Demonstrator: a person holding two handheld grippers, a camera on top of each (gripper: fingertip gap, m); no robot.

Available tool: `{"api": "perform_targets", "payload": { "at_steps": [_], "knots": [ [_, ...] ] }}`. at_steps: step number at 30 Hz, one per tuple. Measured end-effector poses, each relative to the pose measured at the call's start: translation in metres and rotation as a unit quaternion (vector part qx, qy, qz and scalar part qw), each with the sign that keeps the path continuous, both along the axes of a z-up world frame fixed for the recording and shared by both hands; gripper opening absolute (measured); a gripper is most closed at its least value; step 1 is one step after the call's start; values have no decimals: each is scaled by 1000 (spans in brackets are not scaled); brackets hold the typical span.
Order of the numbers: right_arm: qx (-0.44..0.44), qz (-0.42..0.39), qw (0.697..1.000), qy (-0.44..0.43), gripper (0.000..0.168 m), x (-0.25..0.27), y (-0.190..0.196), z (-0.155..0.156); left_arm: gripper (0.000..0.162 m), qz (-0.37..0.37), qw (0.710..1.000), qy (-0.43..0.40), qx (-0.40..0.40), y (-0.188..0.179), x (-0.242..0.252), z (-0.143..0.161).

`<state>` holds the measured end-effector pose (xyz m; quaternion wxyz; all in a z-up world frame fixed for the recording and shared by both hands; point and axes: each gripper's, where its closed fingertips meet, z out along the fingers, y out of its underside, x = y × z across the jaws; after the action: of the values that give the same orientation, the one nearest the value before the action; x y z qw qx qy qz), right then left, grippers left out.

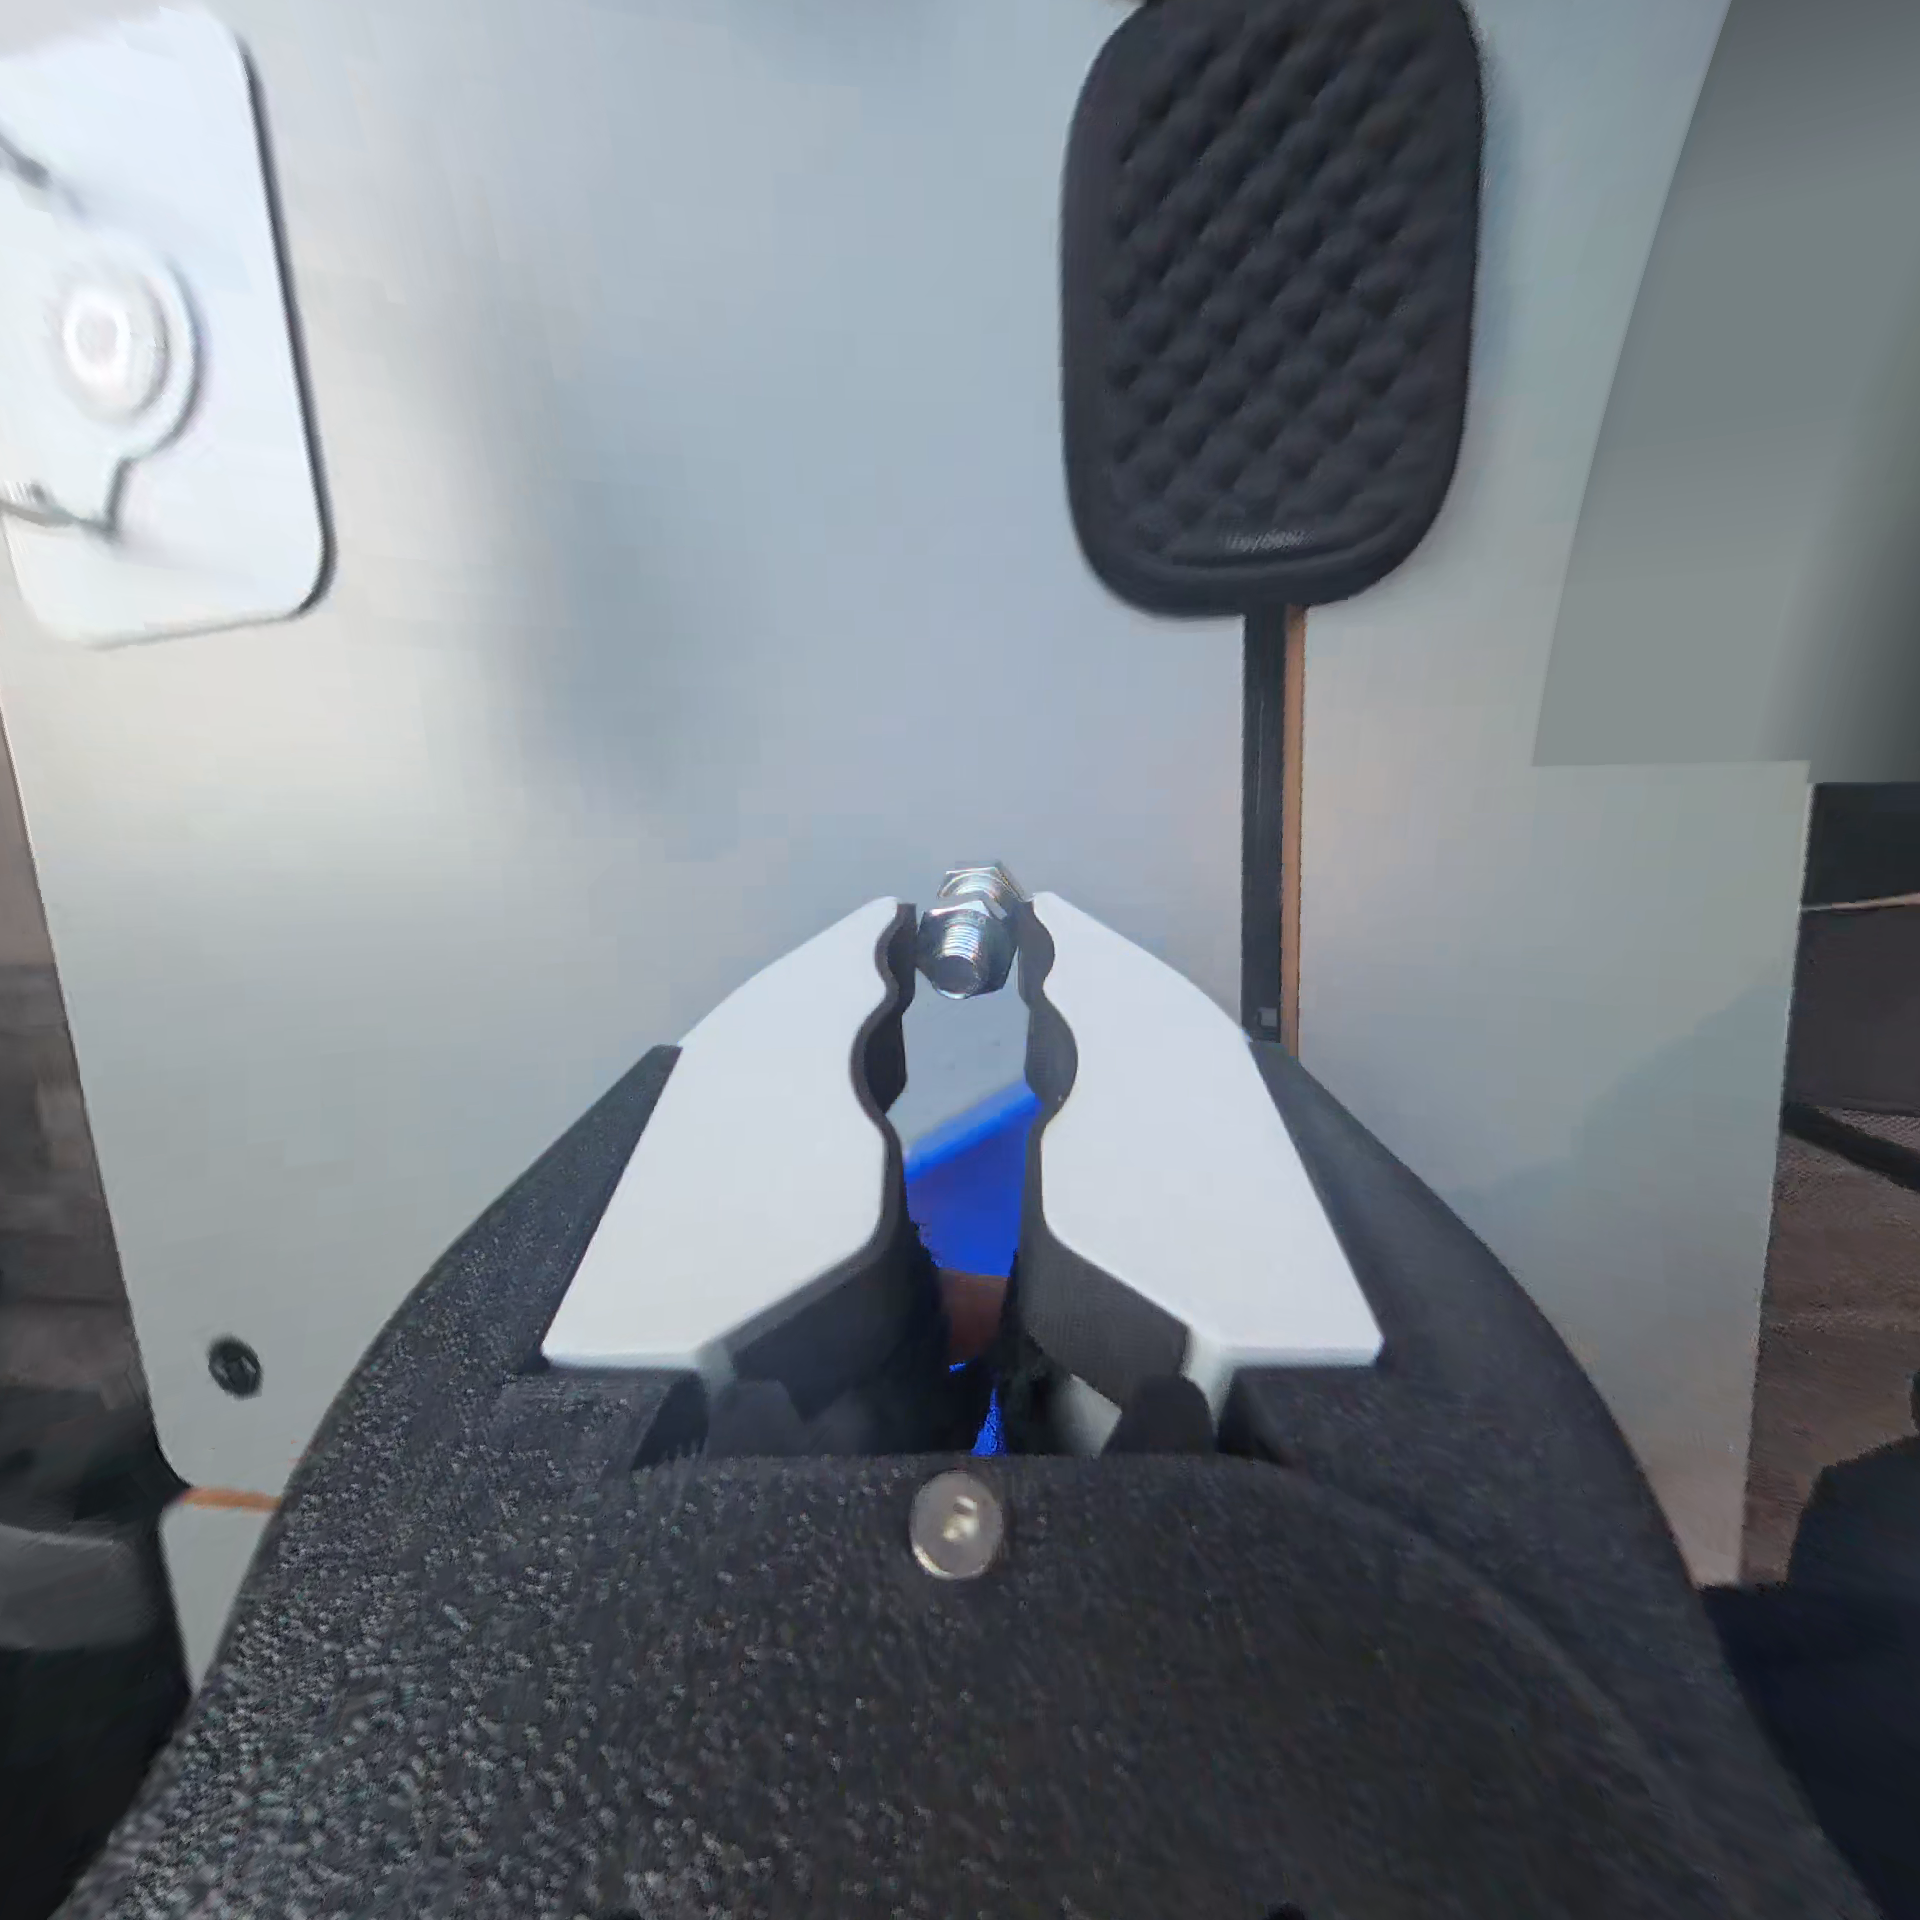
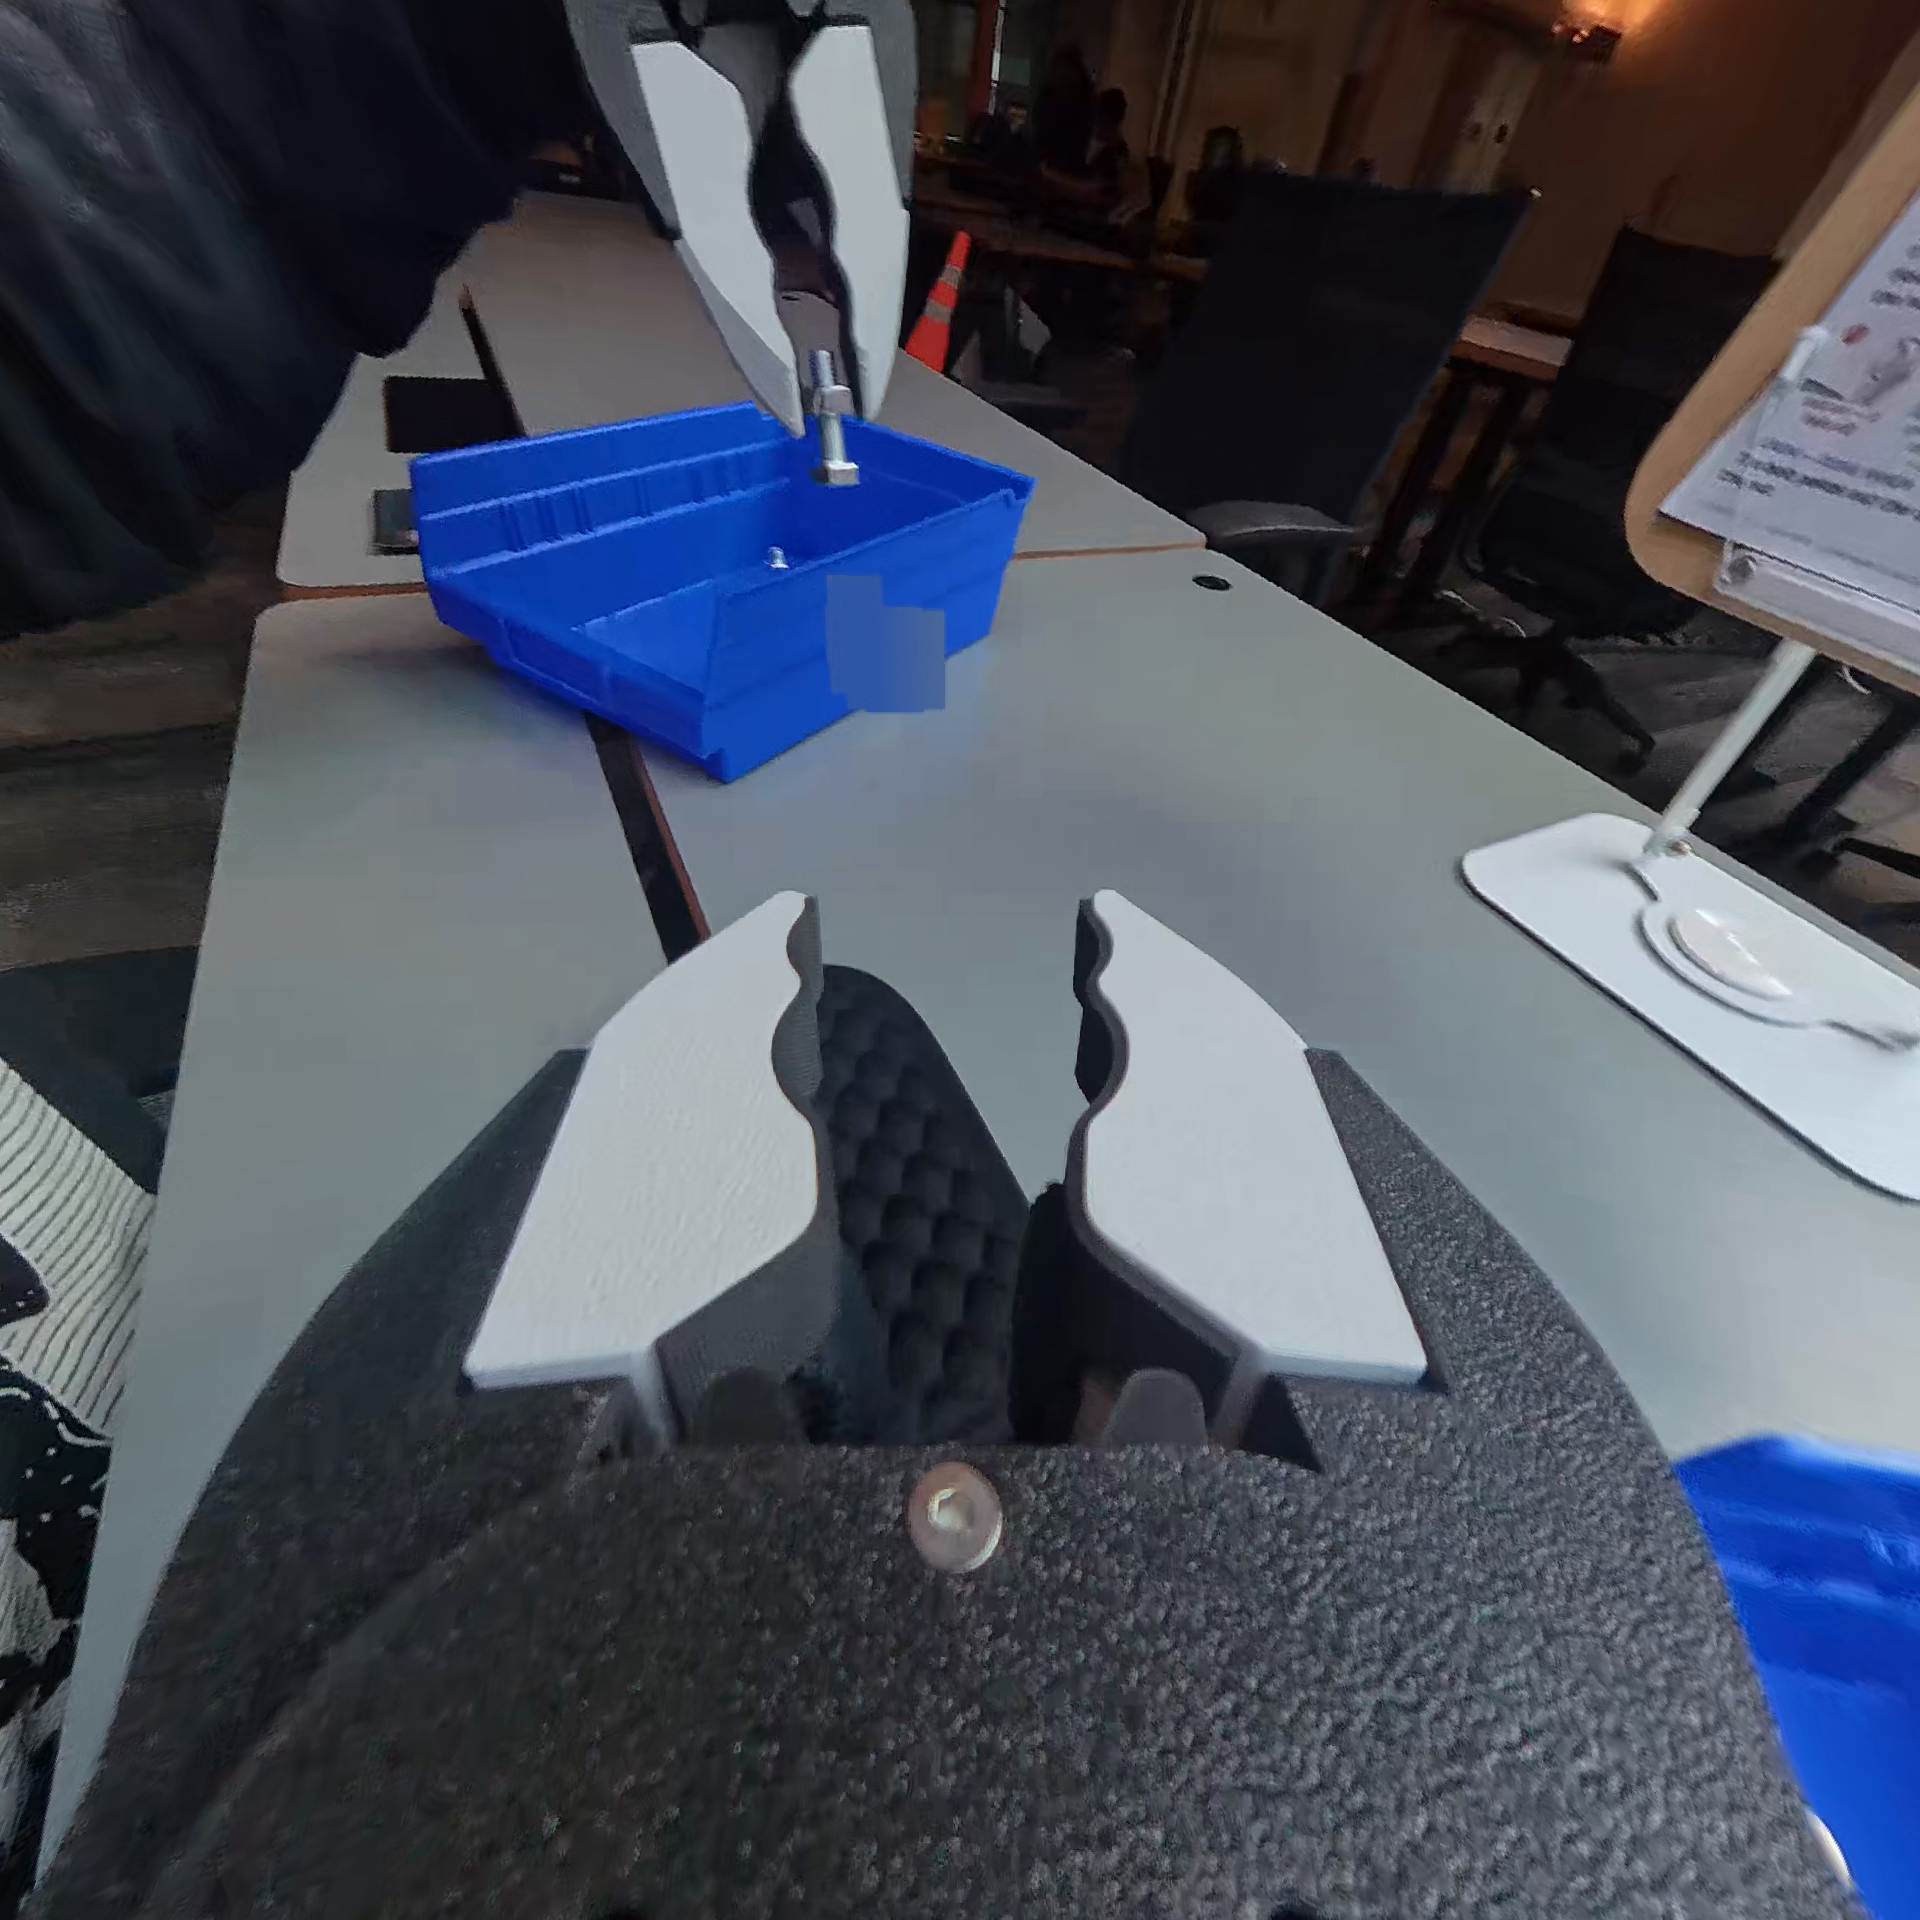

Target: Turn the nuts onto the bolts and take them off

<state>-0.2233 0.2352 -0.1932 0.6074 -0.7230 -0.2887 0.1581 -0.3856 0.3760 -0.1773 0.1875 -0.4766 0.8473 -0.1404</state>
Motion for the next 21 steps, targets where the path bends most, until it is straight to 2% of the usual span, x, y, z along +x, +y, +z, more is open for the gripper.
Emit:
{"api": "perform_targets", "payload": {
  "at_steps": [5,9,15,16,18,21],
  "knots": [
    [-2,54,999,7,47,-43,12,12,18,-134,991,-22,16,-65,57,12],
    [-9,74,997,25,45,-59,20,13,18,-206,978,-33,17,-104,86,12],
    [-8,81,997,18,38,-66,21,11,18,-241,970,-27,18,-123,102,7],
    [-9,80,997,16,36,-66,22,9,18,-243,969,-28,15,-125,103,7],
    [-8,82,996,17,19,-65,22,9,18,-247,968,-32,12,-127,105,7],
    [6,88,996,27,18,-63,20,11,19,-245,968,-48,-3,-131,108,9]
  ]
}}
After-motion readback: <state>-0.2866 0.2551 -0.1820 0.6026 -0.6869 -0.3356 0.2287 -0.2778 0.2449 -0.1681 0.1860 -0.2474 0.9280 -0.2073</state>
